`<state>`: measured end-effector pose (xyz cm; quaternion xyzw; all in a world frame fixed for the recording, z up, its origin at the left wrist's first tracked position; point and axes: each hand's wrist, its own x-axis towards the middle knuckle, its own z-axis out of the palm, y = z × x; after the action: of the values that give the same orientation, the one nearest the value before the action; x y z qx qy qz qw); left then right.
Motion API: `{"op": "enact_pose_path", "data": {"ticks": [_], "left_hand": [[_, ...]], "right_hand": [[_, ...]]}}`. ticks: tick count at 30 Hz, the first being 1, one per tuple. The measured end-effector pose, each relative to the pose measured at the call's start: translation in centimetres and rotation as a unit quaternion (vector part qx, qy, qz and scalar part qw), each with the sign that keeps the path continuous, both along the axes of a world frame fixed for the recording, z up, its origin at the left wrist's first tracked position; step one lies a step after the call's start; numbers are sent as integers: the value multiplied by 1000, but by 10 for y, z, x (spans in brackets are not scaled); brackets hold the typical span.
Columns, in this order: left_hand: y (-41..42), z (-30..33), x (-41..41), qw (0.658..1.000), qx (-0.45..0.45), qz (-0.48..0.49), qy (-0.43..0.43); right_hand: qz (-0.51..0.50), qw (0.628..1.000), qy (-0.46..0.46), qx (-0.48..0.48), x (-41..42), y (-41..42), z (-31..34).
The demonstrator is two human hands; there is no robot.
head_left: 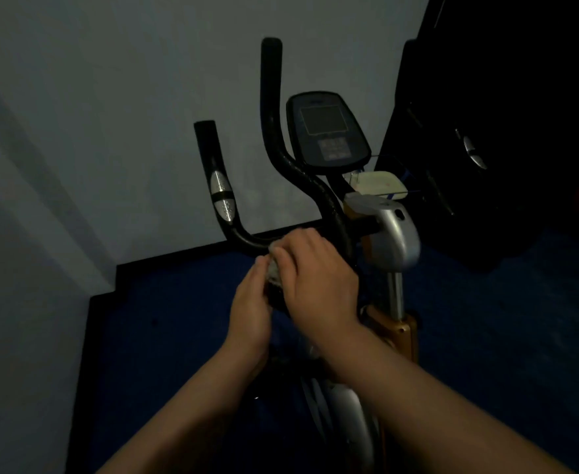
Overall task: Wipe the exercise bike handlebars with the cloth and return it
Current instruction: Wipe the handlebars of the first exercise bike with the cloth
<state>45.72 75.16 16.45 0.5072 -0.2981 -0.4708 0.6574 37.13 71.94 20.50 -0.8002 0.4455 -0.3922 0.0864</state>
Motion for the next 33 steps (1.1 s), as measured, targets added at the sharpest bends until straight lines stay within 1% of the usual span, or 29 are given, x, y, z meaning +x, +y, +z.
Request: {"op": "enact_pose_path", "data": {"ticks": [1, 2, 4, 6, 9, 11, 12, 14, 15, 17, 19, 20, 21, 23, 25, 26, 28, 29, 31, 32, 33], "left_hand": [[0, -2, 0, 1000, 5, 6, 17], [0, -3, 1, 1000, 8, 6, 15], [2, -5, 1, 1000, 14, -5, 7], [1, -2, 1, 1000, 19, -15, 3], [-2, -2, -3, 999, 38, 4, 18], [-2, -2, -3, 998, 48, 16, 28], [-2, -1, -1, 998, 49, 11, 40], [-4, 7, 1, 998, 46, -1, 41], [-5, 13, 2, 999, 43, -5, 33], [-12, 23, 0, 1000, 25, -8, 3], [-19, 29, -6, 999, 20, 3, -50], [-23, 31, -9, 996, 30, 10, -81], [-27, 31, -10, 992, 41, 17, -116], [-31, 28, -9, 979, 50, 19, -194], [-30, 23, -7, 968, 51, 4, -246], [-29, 21, -7, 963, 51, -1, -263], [-29, 20, -6, 957, 51, -2, -286], [-29, 21, -5, 954, 52, 0, -295], [-28, 23, -6, 951, 57, 6, -303], [-28, 22, -7, 952, 57, 8, -300], [-28, 22, -8, 955, 57, 9, -291]], "right_hand": [[-1, 1000, -5, 10, 2, 6, -8], [11, 1000, -17, 22, -2, 13, -15], [68, 997, -19, 33, -25, 24, -22], [106, 993, -8, 42, -35, 15, -13], [75, 992, -83, 64, -6, 3, -1], [57, 991, -102, 66, 2, 12, -10], [76, 989, -102, 74, -6, 18, -16], [136, 986, -62, 78, -34, 24, -22], [152, 987, -28, 45, -47, 21, -19], [128, 989, 20, -68, -54, 4, -9], [43, 984, 83, -153, -43, -14, -3], [10, 977, 120, -176, -39, -16, -5], [0, 970, 147, -191, -42, -14, -12], [29, 968, 165, -185, -67, -1, -34], [72, 977, 139, -144, -99, 16, -43], [79, 986, 96, -111, -106, 15, -41], [44, 998, -46, -22, -93, -2, -22], [15, 995, -100, 20, -78, -14, -11], [-12, 981, -156, 111, -51, -29, -1], [-28, 975, -175, 137, -42, -29, -4], [-49, 974, -178, 133, -38, -22, -9]]}}
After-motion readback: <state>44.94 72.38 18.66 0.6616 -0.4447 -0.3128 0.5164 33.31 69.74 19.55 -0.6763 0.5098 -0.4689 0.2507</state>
